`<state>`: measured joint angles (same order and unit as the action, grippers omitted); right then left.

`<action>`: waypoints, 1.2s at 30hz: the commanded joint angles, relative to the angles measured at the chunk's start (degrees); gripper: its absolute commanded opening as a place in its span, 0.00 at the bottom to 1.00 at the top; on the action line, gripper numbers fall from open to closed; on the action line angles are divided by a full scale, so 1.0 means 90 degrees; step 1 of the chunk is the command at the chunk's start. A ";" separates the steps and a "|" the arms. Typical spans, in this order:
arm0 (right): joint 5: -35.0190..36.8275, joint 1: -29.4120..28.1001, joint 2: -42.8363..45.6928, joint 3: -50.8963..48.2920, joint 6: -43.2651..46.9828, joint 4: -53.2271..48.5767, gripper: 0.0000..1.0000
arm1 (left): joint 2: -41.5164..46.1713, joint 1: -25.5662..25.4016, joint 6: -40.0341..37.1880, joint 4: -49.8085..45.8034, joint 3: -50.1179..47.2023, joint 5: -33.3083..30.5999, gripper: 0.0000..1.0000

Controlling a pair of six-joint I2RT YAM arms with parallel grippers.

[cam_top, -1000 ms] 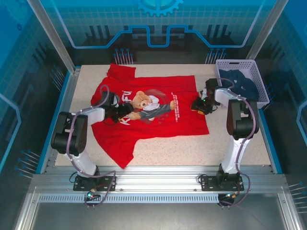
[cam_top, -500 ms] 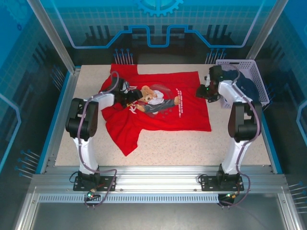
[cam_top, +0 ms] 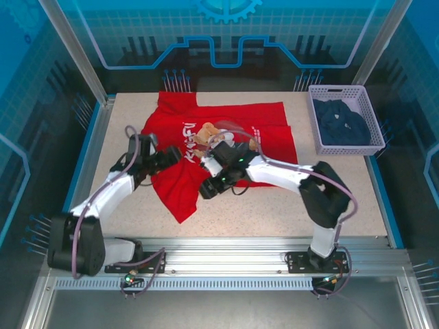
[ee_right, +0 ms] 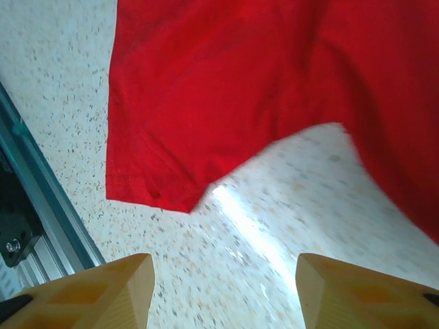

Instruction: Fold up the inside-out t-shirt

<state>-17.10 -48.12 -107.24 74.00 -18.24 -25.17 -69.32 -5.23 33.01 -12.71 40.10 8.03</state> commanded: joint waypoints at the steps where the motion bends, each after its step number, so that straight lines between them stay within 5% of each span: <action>1: -0.0081 -0.0185 -0.0510 0.0427 -0.0299 0.0043 0.56 | 0.0984 0.0046 0.0240 -0.1134 -0.0575 -0.0195 0.82; 6: 0.0006 -0.0473 -0.1062 0.0742 -0.0306 -0.0077 0.53 | 0.1853 0.0005 0.0373 -0.1885 -0.1073 -0.0294 0.81; 16: -0.0213 -0.0503 -0.1640 0.1077 -0.0479 0.0008 0.43 | 0.1724 -0.0306 0.0556 -0.1902 -0.1335 -0.0163 0.78; 28: -0.0010 -0.0219 -0.1354 0.1043 -0.0571 -0.0107 0.00 | 0.1700 -0.1114 0.0938 -0.2122 -0.1625 -0.0238 0.54; 36: -0.0072 0.0021 -0.0922 0.0851 -0.0582 -0.0126 0.00 | 0.1427 -0.1950 0.1061 -0.2241 -0.1656 -0.0239 0.50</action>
<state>-17.17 -48.60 -118.15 82.28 -23.38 -25.45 -55.72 -20.64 41.32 -30.48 25.98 6.22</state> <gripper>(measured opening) 0.052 0.501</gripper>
